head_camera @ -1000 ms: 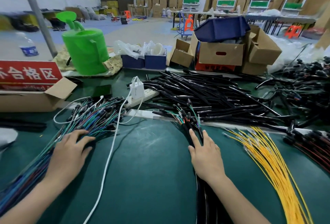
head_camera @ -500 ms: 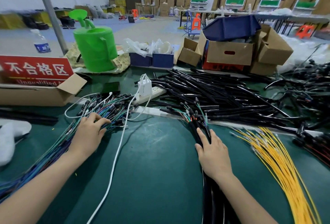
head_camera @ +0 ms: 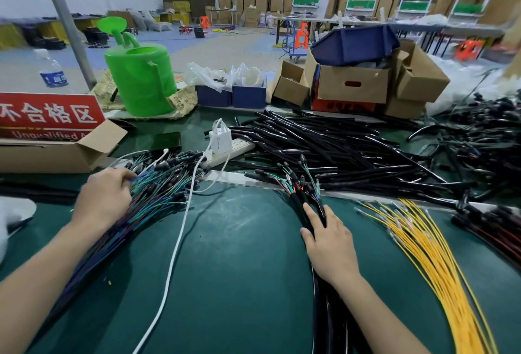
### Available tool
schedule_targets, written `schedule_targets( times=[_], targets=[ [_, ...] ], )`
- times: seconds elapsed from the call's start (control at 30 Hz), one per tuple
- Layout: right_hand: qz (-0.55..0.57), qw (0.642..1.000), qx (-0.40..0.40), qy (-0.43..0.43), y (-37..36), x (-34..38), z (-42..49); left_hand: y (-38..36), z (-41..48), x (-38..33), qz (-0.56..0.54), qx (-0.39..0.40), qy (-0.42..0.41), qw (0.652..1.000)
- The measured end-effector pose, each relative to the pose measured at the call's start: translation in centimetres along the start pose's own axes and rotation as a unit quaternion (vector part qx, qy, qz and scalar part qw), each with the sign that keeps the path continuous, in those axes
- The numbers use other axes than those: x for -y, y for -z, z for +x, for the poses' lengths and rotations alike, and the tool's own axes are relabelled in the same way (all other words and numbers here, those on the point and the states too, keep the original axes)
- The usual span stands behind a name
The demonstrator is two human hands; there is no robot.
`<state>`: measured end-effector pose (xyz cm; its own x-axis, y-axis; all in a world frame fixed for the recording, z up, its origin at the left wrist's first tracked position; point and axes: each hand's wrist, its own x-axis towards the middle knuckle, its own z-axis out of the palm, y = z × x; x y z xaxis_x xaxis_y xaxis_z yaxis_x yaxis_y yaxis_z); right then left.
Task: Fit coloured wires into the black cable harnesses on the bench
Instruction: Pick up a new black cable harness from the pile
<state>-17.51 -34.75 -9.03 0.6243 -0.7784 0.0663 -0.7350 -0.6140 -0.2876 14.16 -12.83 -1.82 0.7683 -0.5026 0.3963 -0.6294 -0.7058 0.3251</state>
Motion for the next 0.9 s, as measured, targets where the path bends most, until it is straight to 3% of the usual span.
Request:
schedule_targets(
  times=[0.17, 0.4, 0.6, 0.73, 0.9],
  targets=[
    [0.003, 1.0, -0.007, 0.0, -0.2, -0.1, 0.1, 1.2, -0.2, -0.4, -0.047, -0.047, 0.011, 0.998],
    [0.01, 1.0, -0.008, 0.0, -0.3, -0.3, 0.2, 0.3, -0.8, -0.8, -0.099, 0.02, 0.02, 0.995],
    [0.015, 1.0, -0.015, 0.0, -0.2, -0.4, 0.2, -1.8, -0.2, -2.3, 0.03, 0.101, 0.013, 0.994],
    [0.019, 1.0, -0.016, -0.002, -0.3, -0.5, 0.1, -3.4, -0.2, -3.2, 0.037, 0.061, -0.005, 0.997],
    [0.021, 1.0, -0.017, -0.002, -0.5, -0.4, 0.1, -3.9, -0.2, -2.9, -0.121, -0.024, -0.014, 0.992]
  ],
)
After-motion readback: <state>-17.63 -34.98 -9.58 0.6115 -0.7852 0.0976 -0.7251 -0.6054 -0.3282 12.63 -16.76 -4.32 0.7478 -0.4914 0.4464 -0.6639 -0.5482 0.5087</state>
